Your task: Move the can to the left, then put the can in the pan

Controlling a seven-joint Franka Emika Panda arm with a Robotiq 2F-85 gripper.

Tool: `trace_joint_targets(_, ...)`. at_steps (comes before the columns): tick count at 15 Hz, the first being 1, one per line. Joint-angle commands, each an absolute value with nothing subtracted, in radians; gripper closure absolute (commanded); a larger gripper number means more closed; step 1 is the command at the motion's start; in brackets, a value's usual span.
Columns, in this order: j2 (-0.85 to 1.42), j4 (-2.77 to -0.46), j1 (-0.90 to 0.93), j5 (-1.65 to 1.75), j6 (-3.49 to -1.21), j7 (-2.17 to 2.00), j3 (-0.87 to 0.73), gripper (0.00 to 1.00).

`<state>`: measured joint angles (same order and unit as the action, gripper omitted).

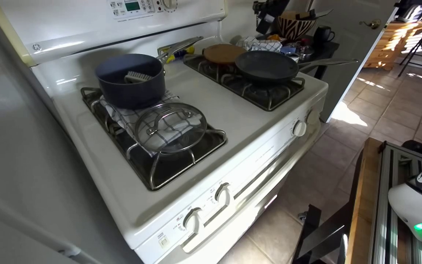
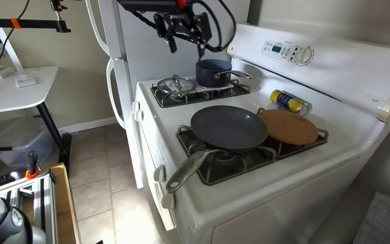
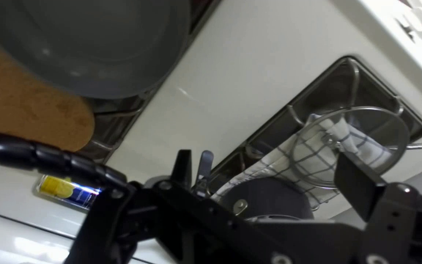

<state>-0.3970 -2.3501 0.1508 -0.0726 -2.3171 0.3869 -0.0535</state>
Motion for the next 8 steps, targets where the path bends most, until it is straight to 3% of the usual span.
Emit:
trace_joint_targets(1,-0.174,-2.174,0.125,-0.006,-2.336,0.61,-0.112,0.0)
trace_joint_targets(2,-0.131,-2.122,0.106,-0.001,-2.327,0.604,-0.114,0.0)
trace_joint_targets(3,-0.231,-2.231,0.107,-0.034,-2.342,0.567,-0.091,0.0)
trace_joint_targets(8,-0.124,-2.124,0.077,-0.016,-2.342,0.6,-0.087,0.0)
